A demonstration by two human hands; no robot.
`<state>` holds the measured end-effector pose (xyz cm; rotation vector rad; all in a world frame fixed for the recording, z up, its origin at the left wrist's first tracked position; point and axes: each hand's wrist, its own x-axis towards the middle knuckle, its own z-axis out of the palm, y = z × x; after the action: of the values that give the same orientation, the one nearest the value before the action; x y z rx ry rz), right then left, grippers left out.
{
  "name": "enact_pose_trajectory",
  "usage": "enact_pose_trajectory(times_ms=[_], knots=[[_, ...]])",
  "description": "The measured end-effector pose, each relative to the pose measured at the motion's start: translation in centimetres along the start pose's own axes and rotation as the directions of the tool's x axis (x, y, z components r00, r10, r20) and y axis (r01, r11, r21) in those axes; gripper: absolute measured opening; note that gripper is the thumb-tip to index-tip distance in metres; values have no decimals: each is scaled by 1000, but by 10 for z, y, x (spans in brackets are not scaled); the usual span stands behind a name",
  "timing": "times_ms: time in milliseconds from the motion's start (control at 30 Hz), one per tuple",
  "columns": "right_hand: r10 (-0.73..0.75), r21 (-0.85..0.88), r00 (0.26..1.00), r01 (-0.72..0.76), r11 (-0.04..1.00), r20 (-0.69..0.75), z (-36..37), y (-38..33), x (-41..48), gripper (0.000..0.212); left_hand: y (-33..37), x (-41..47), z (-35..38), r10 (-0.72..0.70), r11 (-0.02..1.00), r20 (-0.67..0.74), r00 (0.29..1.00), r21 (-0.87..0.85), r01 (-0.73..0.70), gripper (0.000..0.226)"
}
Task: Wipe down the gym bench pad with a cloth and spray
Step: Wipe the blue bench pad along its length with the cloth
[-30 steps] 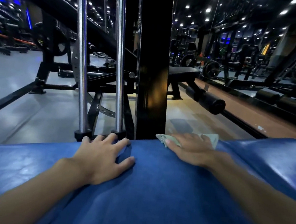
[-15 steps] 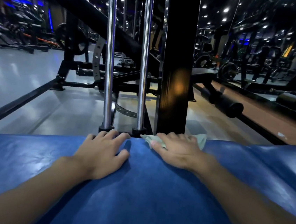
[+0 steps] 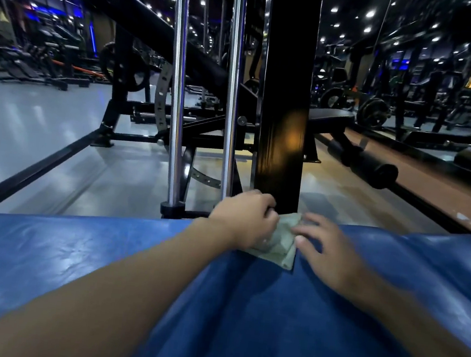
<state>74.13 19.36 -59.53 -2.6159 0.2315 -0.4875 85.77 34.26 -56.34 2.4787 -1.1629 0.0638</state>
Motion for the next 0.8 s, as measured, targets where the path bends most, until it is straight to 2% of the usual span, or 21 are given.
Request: enact_pose_trajectory(times_ms=[33,100,167,367,500,600,667,800], knots=[[31,-5,998,-31,1000,-47,0,4,0,30,4,4,8,-25,999,57,998,45,23,46],[98,-90,994,-102,991,-46,2,7,-1,36,4,1,25,-77,975,151,986,218,43,51],[101,-158,995,-103,982,-15,6,7,-1,42,0,-4,32,-120,949,152,981,308,68,54],[160,-299,984,-129,945,81,6,-3,-3,51,-22,-21,19,-170,931,181,969,352,97,59],[120,-285,979,-69,956,163,14,-24,-8,55,-30,-25,7,-219,899,167,961,417,133,60],[113,-319,977,-50,946,182,16,-28,-12,55,-20,-20,12,-162,926,139,977,365,101,54],[122,-339,976,-54,939,182,15,-29,-13,55,-22,-23,16,-135,946,135,982,312,87,60],[165,-410,968,-74,909,191,14,-39,-13,56,-38,-31,11,-139,943,174,975,323,77,62]])
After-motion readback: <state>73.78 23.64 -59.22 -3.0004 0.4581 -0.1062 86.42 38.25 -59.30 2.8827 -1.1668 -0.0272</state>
